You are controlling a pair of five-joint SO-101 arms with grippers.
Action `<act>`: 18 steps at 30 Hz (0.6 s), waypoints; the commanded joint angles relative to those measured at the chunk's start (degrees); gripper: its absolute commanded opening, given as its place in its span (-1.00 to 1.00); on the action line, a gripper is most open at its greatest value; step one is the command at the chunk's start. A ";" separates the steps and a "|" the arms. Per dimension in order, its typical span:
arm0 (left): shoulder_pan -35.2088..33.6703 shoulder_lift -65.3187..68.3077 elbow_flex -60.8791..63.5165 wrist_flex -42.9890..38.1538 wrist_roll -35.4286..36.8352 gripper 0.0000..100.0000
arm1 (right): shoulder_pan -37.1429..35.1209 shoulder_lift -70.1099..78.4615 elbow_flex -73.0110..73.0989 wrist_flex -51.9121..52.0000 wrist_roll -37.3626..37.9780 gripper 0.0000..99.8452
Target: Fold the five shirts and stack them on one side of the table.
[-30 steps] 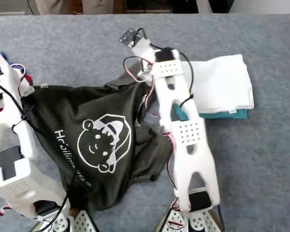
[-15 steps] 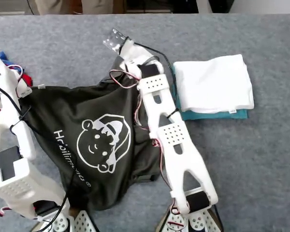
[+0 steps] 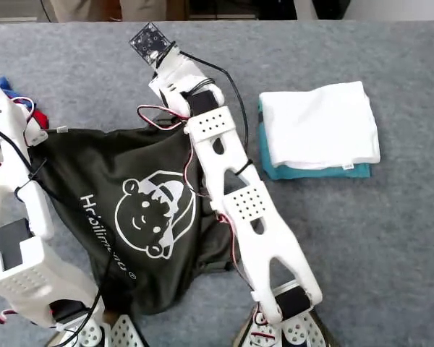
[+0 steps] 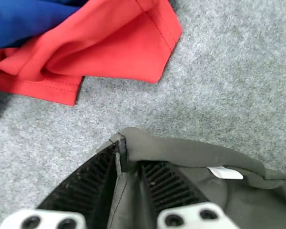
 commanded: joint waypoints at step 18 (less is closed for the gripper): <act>-1.05 -1.01 -0.97 4.13 -4.13 -0.96 | 3.91 -21.05 1.89 49.14 14.15 -0.95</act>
